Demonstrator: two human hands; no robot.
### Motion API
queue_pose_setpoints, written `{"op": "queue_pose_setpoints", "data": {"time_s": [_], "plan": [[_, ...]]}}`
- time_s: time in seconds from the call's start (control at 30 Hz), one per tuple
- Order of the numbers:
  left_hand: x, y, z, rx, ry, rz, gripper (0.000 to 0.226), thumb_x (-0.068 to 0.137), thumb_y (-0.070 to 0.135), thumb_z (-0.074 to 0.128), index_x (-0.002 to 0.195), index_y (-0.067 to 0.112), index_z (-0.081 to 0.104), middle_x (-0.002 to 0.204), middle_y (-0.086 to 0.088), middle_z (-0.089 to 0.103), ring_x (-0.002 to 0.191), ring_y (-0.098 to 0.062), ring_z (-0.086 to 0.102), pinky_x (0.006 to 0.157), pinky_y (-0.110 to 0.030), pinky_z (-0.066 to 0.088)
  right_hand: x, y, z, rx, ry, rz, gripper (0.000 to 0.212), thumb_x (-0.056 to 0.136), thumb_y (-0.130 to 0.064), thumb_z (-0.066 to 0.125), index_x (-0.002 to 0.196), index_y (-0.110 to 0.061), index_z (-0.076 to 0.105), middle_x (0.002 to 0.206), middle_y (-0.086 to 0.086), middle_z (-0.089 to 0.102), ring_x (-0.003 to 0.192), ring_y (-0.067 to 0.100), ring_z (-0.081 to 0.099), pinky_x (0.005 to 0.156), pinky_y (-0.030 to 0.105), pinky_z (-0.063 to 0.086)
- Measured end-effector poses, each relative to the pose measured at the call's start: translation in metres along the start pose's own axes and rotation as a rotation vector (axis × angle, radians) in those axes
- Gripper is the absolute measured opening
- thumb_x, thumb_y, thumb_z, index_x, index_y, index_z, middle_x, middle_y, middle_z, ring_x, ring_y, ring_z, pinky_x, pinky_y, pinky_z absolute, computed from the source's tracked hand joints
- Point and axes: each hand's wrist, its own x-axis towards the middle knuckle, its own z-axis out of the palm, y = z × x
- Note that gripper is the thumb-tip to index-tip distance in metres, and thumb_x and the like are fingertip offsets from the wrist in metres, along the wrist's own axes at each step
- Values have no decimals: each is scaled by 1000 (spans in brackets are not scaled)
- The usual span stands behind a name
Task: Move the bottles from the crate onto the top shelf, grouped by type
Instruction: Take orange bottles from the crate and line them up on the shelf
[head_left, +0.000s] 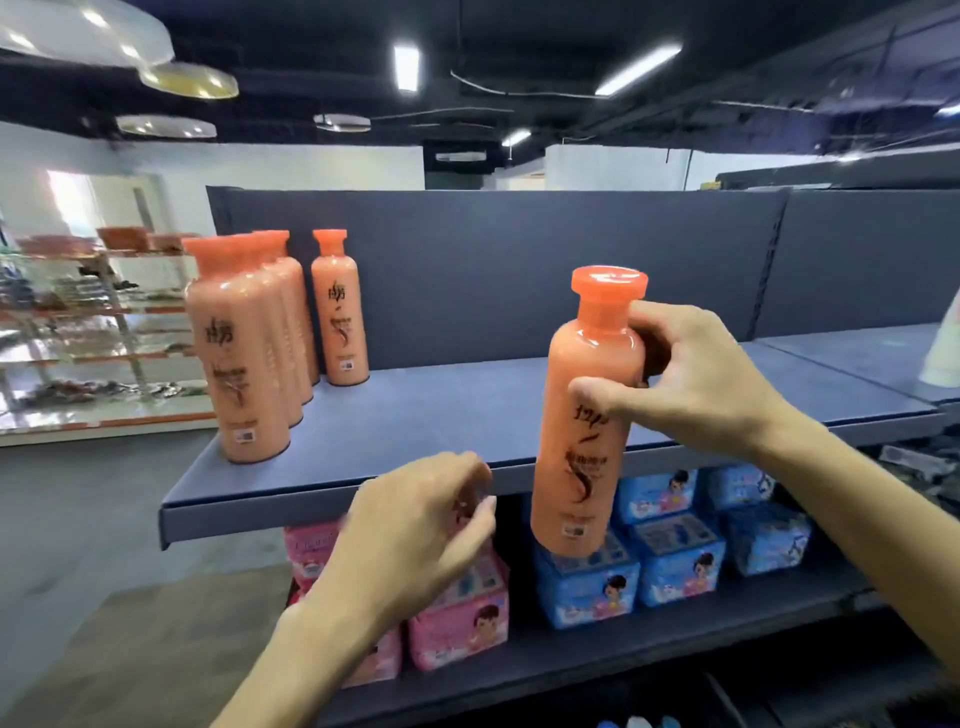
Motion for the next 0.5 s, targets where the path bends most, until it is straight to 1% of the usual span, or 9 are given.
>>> {"op": "queue_pose_setpoints", "data": {"time_s": [0.1,0.27,0.4,0.5], "plan": [[11,-3,-13,-1,49,-24,8,88,37,59,93,30,59,79,16,62,74,-4,58,67,-33,50,16,-6,-11,-2,-5,-27,28,69,-49,71,89,-30,69,73,-18,66,62,0,57,59,10,44],[19,-6,-23,-8,82,-35,9,88,38,60,93,31,60,79,18,62,75,-2,60,68,-32,51,31,-5,-14,-9,9,-47,33,68,-51,71,91,-28,71,78,-11,70,68,11,65,62,20,54],[26,-5,-26,2,99,-25,14,86,44,53,93,32,59,79,19,62,76,0,58,68,-31,51,38,-2,-8,-35,5,-52,31,68,-53,70,87,-29,70,75,-13,69,64,5,62,60,18,51],[33,-6,-27,10,110,-24,18,85,46,50,93,33,59,79,19,62,78,0,58,68,-31,51,46,3,-4,-50,5,-39,35,68,-54,70,88,-26,70,76,-8,70,67,11,64,62,28,55]]}}
